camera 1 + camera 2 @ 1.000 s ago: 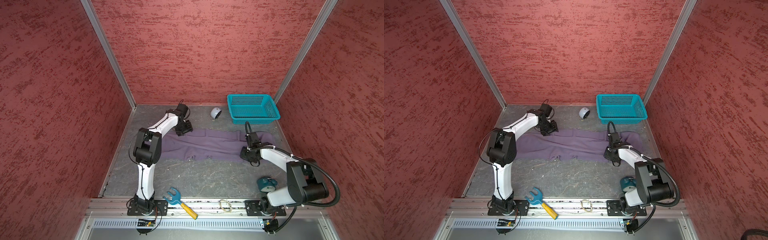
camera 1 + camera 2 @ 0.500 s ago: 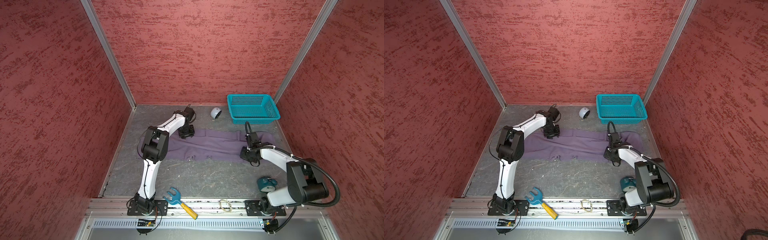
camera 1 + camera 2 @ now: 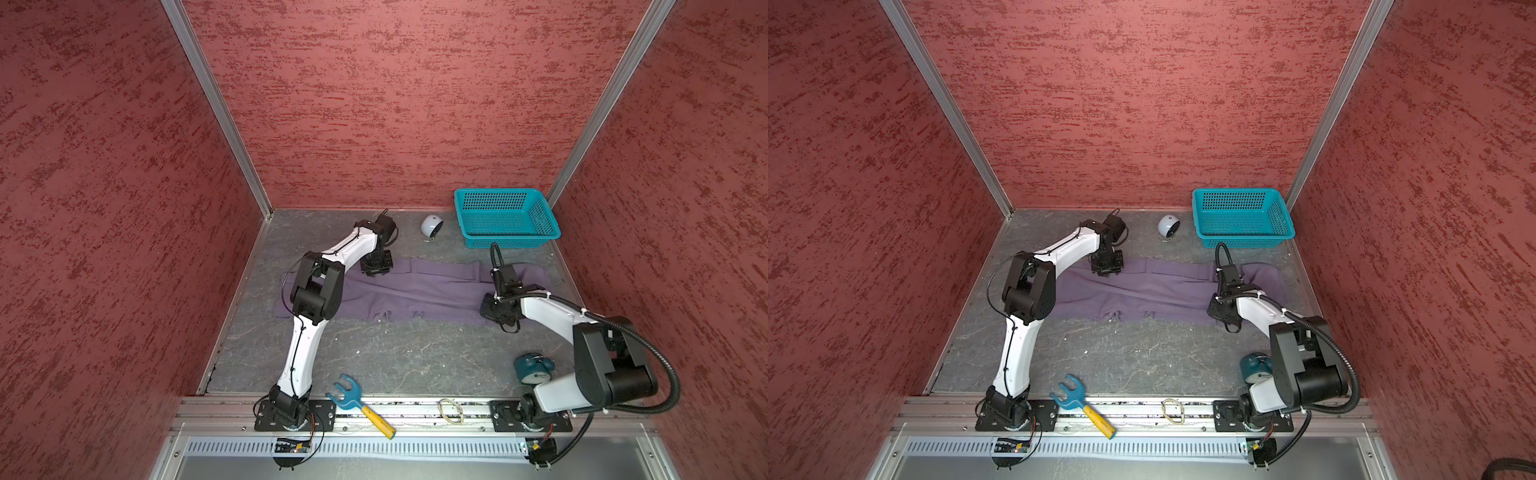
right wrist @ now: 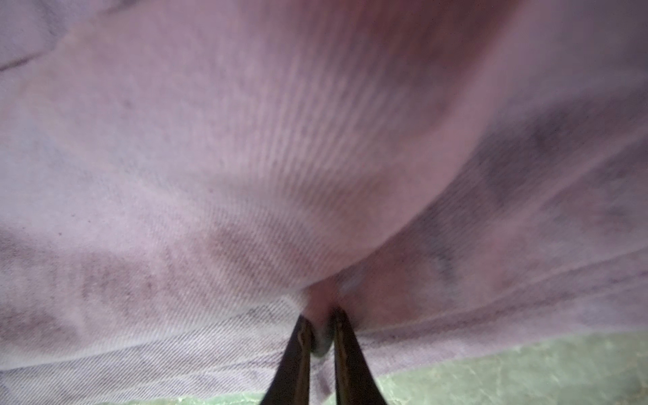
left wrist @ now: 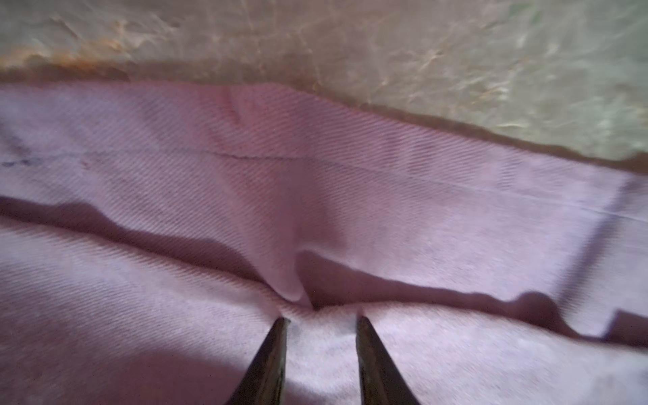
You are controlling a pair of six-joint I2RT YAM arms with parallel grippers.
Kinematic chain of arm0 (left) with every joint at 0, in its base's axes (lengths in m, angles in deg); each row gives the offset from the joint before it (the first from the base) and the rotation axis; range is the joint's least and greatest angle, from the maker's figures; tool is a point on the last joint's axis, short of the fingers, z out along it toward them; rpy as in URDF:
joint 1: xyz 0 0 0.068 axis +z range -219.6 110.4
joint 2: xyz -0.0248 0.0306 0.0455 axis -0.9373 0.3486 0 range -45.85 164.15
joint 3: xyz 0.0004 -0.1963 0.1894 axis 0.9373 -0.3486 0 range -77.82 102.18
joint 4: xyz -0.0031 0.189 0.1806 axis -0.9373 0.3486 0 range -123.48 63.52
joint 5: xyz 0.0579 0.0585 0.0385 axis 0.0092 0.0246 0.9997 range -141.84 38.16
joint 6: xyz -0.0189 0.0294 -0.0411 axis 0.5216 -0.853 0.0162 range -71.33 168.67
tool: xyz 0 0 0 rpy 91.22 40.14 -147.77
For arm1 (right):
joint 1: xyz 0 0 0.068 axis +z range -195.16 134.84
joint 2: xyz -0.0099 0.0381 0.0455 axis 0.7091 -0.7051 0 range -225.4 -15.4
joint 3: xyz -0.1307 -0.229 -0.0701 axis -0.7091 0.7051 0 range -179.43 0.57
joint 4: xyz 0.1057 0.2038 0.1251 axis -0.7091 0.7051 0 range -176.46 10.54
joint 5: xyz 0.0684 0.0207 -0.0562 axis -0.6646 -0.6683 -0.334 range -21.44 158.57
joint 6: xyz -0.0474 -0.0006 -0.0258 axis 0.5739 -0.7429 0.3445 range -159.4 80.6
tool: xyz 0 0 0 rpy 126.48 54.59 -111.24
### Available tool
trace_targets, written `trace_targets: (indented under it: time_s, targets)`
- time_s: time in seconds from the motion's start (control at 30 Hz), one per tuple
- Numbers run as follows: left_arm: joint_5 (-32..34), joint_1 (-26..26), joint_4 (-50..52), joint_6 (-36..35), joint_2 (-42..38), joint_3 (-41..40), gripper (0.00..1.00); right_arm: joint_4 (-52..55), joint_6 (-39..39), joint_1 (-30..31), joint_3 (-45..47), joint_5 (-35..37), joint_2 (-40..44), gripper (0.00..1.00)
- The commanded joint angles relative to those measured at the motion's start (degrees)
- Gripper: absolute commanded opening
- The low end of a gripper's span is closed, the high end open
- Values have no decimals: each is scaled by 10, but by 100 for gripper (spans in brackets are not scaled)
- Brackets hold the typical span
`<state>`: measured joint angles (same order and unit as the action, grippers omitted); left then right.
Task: Fold and stack the trousers
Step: Smooth out the trousers at the center of the table.
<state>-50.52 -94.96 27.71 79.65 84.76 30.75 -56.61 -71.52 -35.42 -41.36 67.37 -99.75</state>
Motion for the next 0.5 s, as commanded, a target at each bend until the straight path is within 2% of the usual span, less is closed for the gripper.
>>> trace_targets:
  time_s: [0.0,0.17,0.2,0.47]
  targets:
    - [18,-2,13,-10,11,14,30,13,0,-8,10,8,6,15]
    - [20,-4,12,-8,17,20,2,12,-1,-10,14,10,8,15]
    - [20,-4,13,-7,17,21,0,12,-2,-10,15,12,8,15]
    - [4,9,19,1,-17,48,0,12,-4,-14,20,15,8,15]
